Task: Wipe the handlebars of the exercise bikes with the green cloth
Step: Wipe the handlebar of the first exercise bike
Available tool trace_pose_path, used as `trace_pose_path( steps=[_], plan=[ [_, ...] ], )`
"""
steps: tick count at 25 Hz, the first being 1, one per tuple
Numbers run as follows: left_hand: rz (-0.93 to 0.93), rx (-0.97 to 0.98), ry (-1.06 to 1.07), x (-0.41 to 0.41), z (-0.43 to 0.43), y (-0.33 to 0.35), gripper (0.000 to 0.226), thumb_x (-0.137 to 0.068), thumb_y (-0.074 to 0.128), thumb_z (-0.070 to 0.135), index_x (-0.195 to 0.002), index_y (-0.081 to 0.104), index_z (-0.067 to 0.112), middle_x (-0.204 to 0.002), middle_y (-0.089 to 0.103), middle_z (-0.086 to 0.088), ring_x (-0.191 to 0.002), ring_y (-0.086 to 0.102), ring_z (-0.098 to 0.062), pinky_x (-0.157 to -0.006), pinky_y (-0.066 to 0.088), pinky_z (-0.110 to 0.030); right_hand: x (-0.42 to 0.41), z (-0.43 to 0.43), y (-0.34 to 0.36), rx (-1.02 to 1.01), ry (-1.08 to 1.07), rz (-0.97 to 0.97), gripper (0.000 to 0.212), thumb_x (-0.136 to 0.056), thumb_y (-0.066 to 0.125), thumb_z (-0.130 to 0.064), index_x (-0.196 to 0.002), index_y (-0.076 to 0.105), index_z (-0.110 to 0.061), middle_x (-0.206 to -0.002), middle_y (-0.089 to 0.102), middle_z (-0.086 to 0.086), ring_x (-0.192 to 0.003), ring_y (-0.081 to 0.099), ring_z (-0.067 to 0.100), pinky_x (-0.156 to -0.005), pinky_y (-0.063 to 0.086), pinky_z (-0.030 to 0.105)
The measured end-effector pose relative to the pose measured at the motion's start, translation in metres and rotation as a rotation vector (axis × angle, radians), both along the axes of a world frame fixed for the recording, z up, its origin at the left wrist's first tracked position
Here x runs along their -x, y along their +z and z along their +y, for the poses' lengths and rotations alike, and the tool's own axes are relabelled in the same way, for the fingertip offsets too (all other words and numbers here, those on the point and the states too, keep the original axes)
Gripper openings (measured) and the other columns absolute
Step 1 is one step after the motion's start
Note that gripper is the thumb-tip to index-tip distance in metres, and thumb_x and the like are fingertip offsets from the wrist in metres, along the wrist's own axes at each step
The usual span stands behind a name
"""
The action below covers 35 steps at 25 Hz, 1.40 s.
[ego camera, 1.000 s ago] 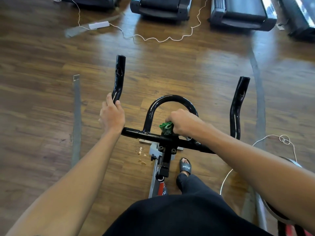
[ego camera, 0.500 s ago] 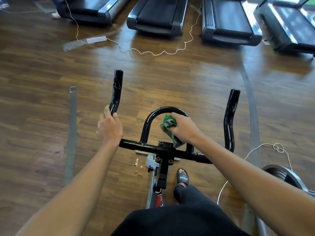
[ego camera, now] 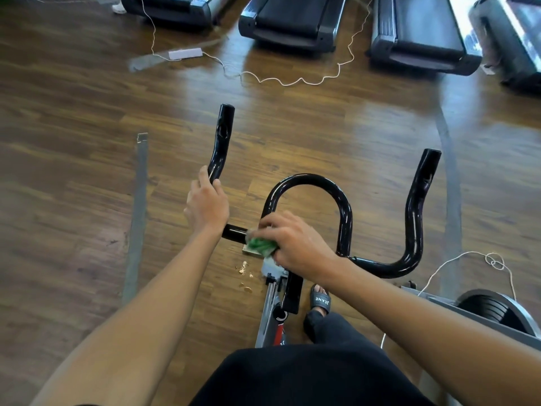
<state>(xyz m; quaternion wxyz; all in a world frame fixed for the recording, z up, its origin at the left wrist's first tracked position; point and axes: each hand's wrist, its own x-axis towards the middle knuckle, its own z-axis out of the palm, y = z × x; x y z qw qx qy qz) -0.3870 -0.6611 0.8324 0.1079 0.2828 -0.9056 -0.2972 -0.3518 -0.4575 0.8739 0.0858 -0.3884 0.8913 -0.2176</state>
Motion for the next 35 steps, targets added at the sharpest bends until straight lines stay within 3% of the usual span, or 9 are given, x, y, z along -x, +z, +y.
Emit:
trace_pose_path(
  steps=[13, 17, 19, 22, 27, 29, 31, 33, 35],
  plan=[
    [-0.085, -0.021, -0.063, -0.002, -0.003, 0.007, 0.048, -0.108, 0.024, 0.032, -0.155, 0.024, 0.022, -0.142, 0.046, -0.015, -0.121, 0.050, -0.039, -0.094, 0.038, -0.051, 0.012, -0.035, -0.004, 0.048, -0.100, -0.033, 0.043, -0.088, 0.062, -0.008, -0.130, 0.065, -0.019, -0.115, 0.064, 0.000, -0.102, 0.051, 0.021, -0.090, 0.050, 0.040],
    [-0.172, -0.128, -0.023, 0.006, -0.007, 0.008, 0.050, -0.107, 0.025, 0.033, -0.156, 0.021, 0.023, -0.150, 0.038, -0.017, -0.135, 0.037, -0.039, -0.108, 0.029, -0.054, 0.010, -0.005, 0.022, 0.557, -0.471, -0.715, 0.031, -0.090, 0.066, -0.005, -0.121, 0.065, -0.010, -0.102, 0.070, 0.002, -0.090, 0.065, 0.015, -0.082, 0.054, 0.025],
    [-0.242, -0.038, 0.001, 0.006, 0.001, 0.010, 0.056, -0.106, 0.027, 0.038, -0.158, 0.011, 0.023, -0.160, 0.022, -0.017, -0.147, 0.018, -0.037, -0.118, 0.011, -0.058, 0.008, 0.030, 0.030, 1.010, -0.740, -1.203, 0.020, -0.093, 0.061, -0.008, -0.113, 0.064, -0.009, -0.100, 0.070, 0.008, -0.083, 0.068, 0.019, -0.078, 0.057, 0.032],
    [-0.098, 0.099, -0.122, 0.002, 0.033, 0.015, 0.062, -0.104, 0.034, 0.041, -0.158, 0.009, 0.022, -0.163, 0.009, -0.014, -0.151, 0.004, -0.033, -0.119, -0.005, -0.056, -0.011, 0.081, 0.029, 1.317, -0.822, -1.426, 0.035, -0.098, 0.049, -0.018, -0.129, 0.059, -0.004, -0.126, 0.067, 0.014, -0.112, 0.066, 0.030, -0.099, 0.050, 0.048],
    [0.106, 0.169, -0.577, -0.012, 0.104, 0.017, 0.052, -0.102, 0.041, 0.040, -0.149, 0.038, 0.018, -0.158, 0.023, -0.011, -0.149, 0.015, -0.028, -0.122, 0.004, -0.053, -0.043, 0.138, 0.033, 1.266, -1.005, -0.933, 0.034, -0.093, 0.054, -0.013, -0.124, 0.065, -0.020, -0.115, 0.070, 0.016, -0.102, 0.067, 0.034, -0.090, 0.053, 0.050],
    [0.077, 0.241, -0.832, -0.016, 0.128, 0.010, 0.053, -0.104, 0.039, 0.040, -0.151, 0.035, 0.018, -0.160, 0.022, -0.010, -0.151, 0.012, -0.027, -0.123, -0.002, -0.048, -0.048, 0.143, 0.025, 0.889, -1.056, -0.473, 0.034, -0.095, 0.055, -0.010, -0.119, 0.067, -0.032, -0.112, 0.068, 0.010, -0.094, 0.063, 0.024, -0.085, 0.050, 0.042],
    [-0.072, 0.216, -0.968, -0.021, 0.144, 0.002, 0.050, -0.106, 0.033, 0.040, -0.152, 0.035, 0.019, -0.160, 0.026, -0.006, -0.150, 0.017, -0.026, -0.123, 0.008, -0.046, -0.053, 0.135, 0.004, 0.339, -0.907, -0.025, 0.048, -0.092, 0.058, -0.012, -0.132, 0.058, -0.037, -0.132, 0.060, 0.001, -0.113, 0.058, 0.017, -0.107, 0.039, 0.048],
    [-0.275, 0.150, -0.934, -0.021, 0.150, 0.004, 0.043, -0.107, 0.028, 0.041, -0.136, 0.051, 0.018, -0.142, 0.052, -0.009, -0.132, 0.047, -0.030, -0.106, 0.039, -0.047, -0.065, 0.111, -0.021, 0.009, -0.752, 0.111, 0.061, -0.087, 0.066, -0.017, -0.143, 0.048, -0.035, -0.147, 0.050, -0.001, -0.136, 0.045, 0.021, -0.120, 0.017, 0.055],
    [-0.395, 0.197, -0.889, -0.019, 0.149, 0.004, 0.042, -0.106, 0.028, 0.040, -0.113, 0.061, 0.015, -0.117, 0.067, -0.014, -0.108, 0.062, -0.034, -0.087, 0.046, -0.043, -0.078, 0.088, -0.044, -0.127, -0.638, 0.224, 0.065, -0.085, 0.069, -0.024, -0.146, 0.046, -0.027, -0.151, 0.047, 0.002, -0.142, 0.040, 0.025, -0.119, 0.016, 0.054]
  ],
)
